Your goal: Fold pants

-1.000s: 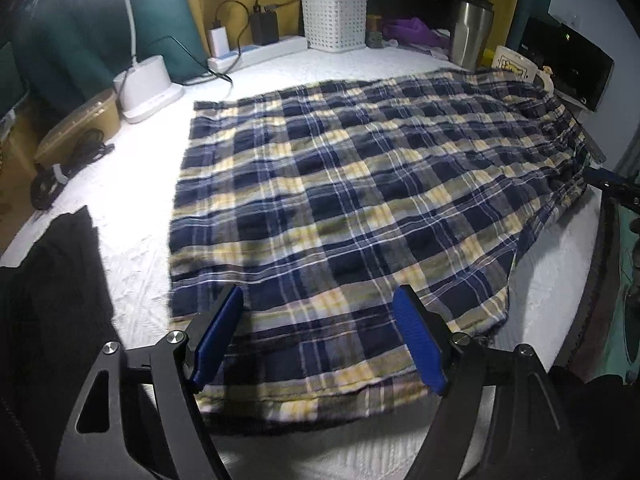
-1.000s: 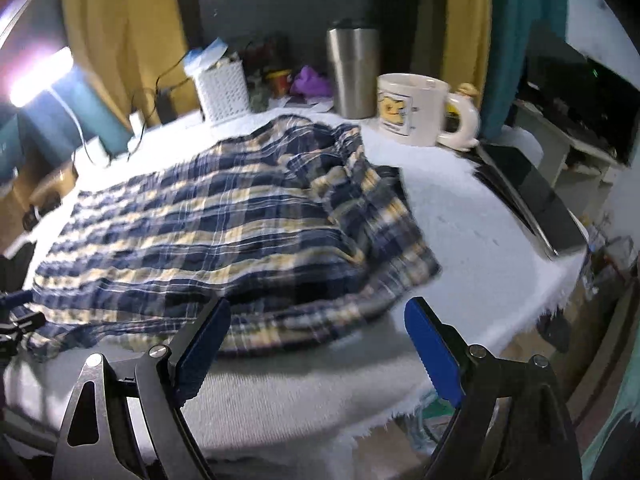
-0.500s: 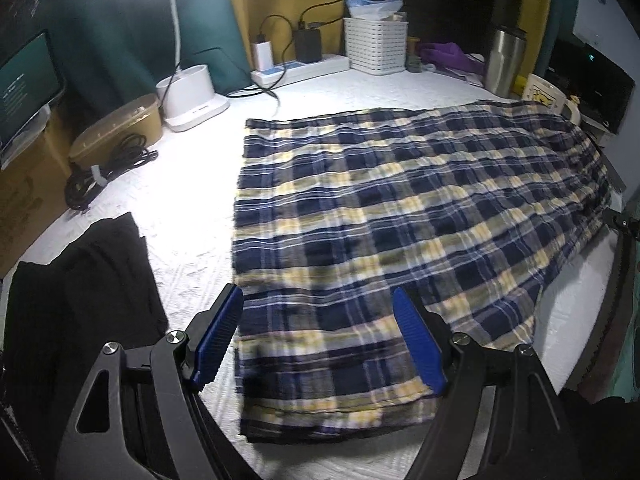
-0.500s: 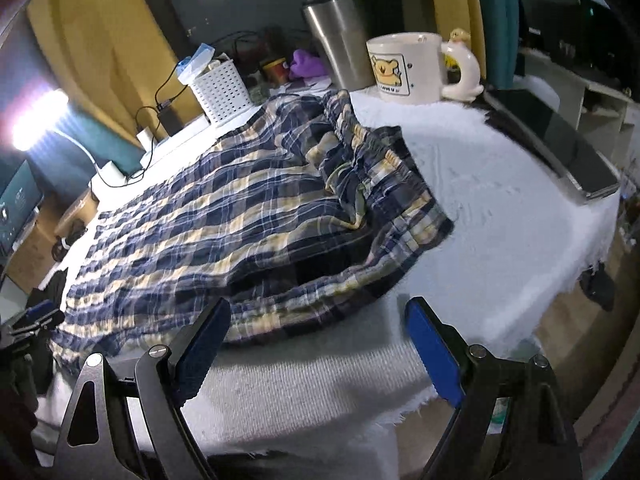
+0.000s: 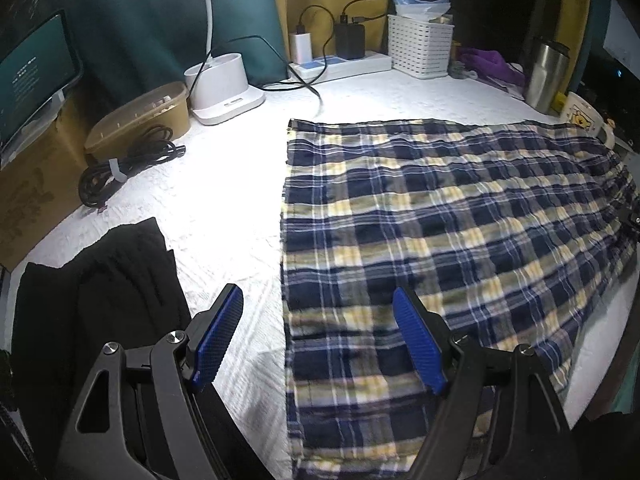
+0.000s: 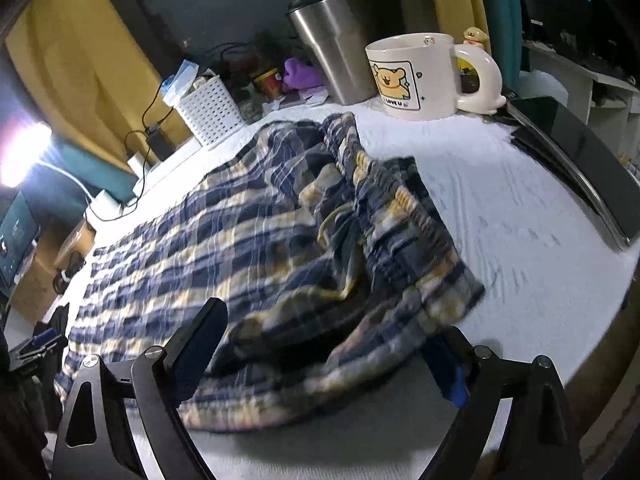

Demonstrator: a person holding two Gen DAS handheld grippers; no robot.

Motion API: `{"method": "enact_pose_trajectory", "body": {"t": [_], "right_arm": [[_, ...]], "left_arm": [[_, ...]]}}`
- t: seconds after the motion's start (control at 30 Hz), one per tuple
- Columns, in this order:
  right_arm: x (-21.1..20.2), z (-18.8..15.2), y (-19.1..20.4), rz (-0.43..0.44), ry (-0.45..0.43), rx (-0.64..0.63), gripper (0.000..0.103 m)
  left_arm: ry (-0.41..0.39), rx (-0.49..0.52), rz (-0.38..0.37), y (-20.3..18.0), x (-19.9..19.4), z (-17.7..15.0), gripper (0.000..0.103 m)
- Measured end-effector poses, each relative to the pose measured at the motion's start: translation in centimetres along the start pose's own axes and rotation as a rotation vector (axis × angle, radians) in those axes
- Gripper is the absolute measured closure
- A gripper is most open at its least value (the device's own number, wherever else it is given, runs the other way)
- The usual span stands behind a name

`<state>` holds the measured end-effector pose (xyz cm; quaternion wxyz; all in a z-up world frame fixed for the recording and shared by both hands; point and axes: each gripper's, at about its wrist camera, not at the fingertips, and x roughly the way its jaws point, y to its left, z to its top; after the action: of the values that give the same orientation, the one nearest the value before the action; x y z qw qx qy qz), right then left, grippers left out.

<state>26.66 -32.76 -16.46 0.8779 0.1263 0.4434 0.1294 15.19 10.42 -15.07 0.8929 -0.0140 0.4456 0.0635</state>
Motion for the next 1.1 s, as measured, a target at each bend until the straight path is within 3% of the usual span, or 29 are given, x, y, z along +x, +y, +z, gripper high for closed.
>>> {"method": "enact_pose_trajectory", "body": {"t": [0.47, 0.53, 0.6, 0.63, 0.7, 0.8, 0.93, 1.1], "right_arm": [[3.4, 3.7, 0.0, 0.109, -0.019, 0.058, 0.010], [3.9, 3.9, 0.0, 0.138, -0.011, 0.061, 0.022], [4.5, 4.0, -0.2, 0.150, 0.008, 0.067, 0.051], [4.6, 4.0, -0.4, 0.159, 0.010, 0.071, 0.055], [4.6, 4.1, -0.7, 0.178, 0.009, 0.076, 0.084], [3.9, 4.3, -1.4, 0.179, -0.025, 0.073, 0.092], [2.9, 4.6, -2.6, 0.172, -0.074, 0.099, 0.093], [2.0, 4.8, -4.1, 0.180, -0.075, 0.100, 0.093]], "left_arm": [[0.013, -0.017, 0.028, 0.3, 1.2, 2.5, 0.025], [0.015, -0.023, 0.031, 0.4, 1.3, 2.8, 0.025], [0.015, -0.026, 0.032, 0.3, 1.3, 2.9, 0.025], [0.015, -0.027, 0.032, 0.3, 1.3, 3.0, 0.025], [0.016, -0.028, 0.034, 0.1, 1.4, 3.3, 0.025], [0.012, -0.025, 0.037, -0.2, 1.3, 3.8, 0.025], [0.005, -0.011, 0.039, -1.0, 1.1, 4.4, 0.025], [-0.001, 0.025, 0.033, -2.6, 0.9, 4.9, 0.025]]}}
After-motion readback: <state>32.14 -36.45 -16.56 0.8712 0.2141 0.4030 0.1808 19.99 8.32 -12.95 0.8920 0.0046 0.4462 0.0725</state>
